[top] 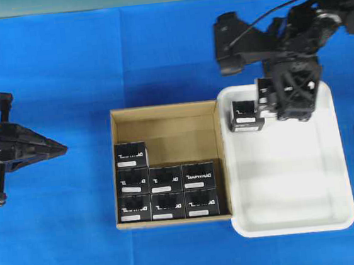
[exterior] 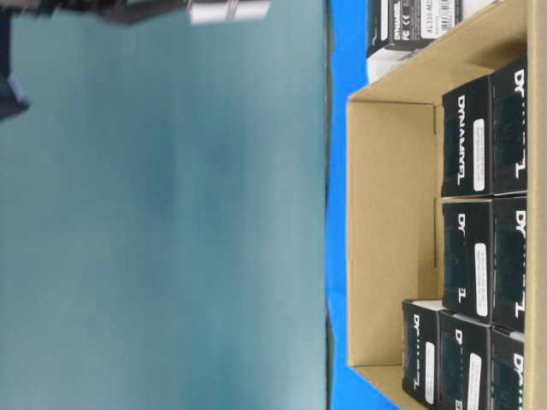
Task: Pick the box from inside the cardboard box.
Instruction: 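Lift the black box out and carry it right over the white tray, then lower the black box into the tray beside the other box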
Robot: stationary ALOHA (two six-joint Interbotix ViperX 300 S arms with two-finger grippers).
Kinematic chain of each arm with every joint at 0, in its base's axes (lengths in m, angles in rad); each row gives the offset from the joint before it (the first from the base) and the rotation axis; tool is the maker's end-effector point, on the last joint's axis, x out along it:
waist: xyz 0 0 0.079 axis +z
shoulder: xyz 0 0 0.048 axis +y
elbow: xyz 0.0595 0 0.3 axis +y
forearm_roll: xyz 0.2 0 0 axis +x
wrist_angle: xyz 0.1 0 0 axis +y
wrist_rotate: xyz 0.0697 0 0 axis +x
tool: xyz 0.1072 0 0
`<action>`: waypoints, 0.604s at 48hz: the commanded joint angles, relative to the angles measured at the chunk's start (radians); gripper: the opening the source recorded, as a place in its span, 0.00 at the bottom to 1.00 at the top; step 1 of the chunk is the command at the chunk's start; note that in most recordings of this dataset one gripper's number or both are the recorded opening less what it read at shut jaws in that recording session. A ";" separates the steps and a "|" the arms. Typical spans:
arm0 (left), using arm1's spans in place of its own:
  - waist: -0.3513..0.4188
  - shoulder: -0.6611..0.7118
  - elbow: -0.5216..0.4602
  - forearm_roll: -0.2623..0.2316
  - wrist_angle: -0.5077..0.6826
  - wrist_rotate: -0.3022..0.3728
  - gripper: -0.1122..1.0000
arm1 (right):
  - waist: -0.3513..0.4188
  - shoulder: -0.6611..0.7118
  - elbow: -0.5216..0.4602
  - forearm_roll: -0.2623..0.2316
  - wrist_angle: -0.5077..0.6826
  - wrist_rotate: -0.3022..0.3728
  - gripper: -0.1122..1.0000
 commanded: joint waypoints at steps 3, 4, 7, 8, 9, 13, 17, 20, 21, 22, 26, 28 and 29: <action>0.002 0.006 -0.031 0.002 -0.005 -0.002 0.04 | -0.018 -0.064 0.063 0.002 -0.049 -0.006 0.66; 0.002 0.006 -0.031 0.002 -0.005 -0.002 0.04 | -0.020 -0.072 0.075 0.000 -0.057 -0.009 0.66; 0.003 0.006 -0.031 0.002 -0.005 -0.002 0.04 | -0.020 -0.097 0.117 -0.002 -0.083 -0.012 0.66; 0.002 0.006 -0.029 0.002 -0.005 -0.002 0.04 | -0.020 -0.101 0.129 -0.002 -0.091 -0.014 0.66; 0.002 0.006 -0.029 0.002 -0.005 -0.002 0.04 | -0.020 -0.106 0.141 -0.002 -0.097 -0.015 0.66; 0.003 0.006 -0.029 0.003 -0.005 -0.002 0.04 | -0.020 -0.117 0.192 -0.002 -0.126 -0.028 0.66; 0.003 0.006 -0.031 0.002 -0.005 -0.002 0.04 | -0.020 -0.120 0.241 -0.002 -0.167 -0.044 0.66; 0.003 0.006 -0.031 0.002 -0.005 -0.003 0.04 | -0.020 -0.118 0.268 -0.003 -0.202 -0.060 0.66; 0.003 0.006 -0.031 0.002 -0.005 -0.003 0.04 | -0.021 -0.118 0.276 -0.005 -0.216 -0.064 0.66; 0.003 0.006 -0.029 0.002 -0.005 -0.003 0.04 | -0.021 -0.117 0.284 -0.005 -0.227 -0.071 0.66; 0.003 0.006 -0.031 0.002 -0.005 -0.003 0.04 | -0.020 -0.112 0.313 -0.011 -0.278 -0.091 0.66; 0.003 0.006 -0.031 0.002 -0.005 -0.003 0.04 | -0.021 -0.107 0.327 -0.017 -0.302 -0.097 0.66; 0.003 0.006 -0.031 0.002 -0.005 -0.003 0.04 | -0.020 -0.104 0.337 -0.023 -0.321 -0.101 0.66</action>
